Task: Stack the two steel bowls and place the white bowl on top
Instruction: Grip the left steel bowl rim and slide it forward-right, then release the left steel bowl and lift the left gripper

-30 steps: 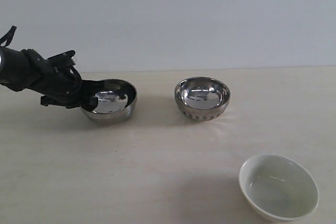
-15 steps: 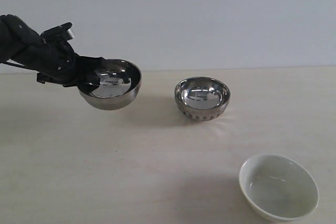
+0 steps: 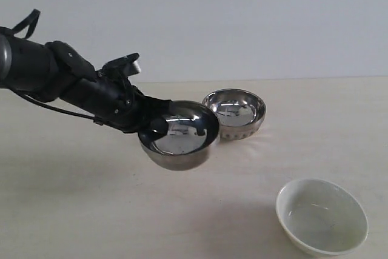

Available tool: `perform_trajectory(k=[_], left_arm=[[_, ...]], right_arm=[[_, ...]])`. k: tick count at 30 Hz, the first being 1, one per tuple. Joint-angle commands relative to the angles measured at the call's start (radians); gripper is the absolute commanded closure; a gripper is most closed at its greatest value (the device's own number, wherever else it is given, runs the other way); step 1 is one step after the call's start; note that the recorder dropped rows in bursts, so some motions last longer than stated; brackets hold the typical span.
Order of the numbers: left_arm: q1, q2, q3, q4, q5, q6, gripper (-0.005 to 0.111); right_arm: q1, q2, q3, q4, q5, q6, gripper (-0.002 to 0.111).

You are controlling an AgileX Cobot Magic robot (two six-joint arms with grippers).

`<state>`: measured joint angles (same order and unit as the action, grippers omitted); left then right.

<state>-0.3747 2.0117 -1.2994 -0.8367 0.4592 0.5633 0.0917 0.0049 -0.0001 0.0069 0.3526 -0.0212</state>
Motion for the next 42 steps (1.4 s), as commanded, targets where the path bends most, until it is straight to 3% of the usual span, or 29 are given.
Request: perform_trajectory(k=[1,6,11,17,42], left_arm=[[-0.085,-0.015,0.034,-0.048,-0.029,0.029,0.103],[-0.175,-0.015,0.052,-0.05,-0.062,0.038,0.103],[-0.213,-0.015,0.067,-0.045,-0.082,0.04,0.103],[-0.214,-0.015,0.14,-0.041,-0.238,0.04,0.103],[-0.214,0.041,0.148,-0.143,-0.281,0.111,0.103]], right_arm=[[-0.002,-0.005,0.0,-0.001,-0.01,0.0,0.108],[-0.002,-0.005,0.0,-0.001,-0.01,0.0,0.108],[-0.002,-0.005,0.0,-0.001,-0.01,0.0,0.108],[-0.002,-0.005,0.0,-0.001,-0.01,0.0,0.108],[-0.002,-0.005,0.0,-0.001,-0.01,0.0,0.108]])
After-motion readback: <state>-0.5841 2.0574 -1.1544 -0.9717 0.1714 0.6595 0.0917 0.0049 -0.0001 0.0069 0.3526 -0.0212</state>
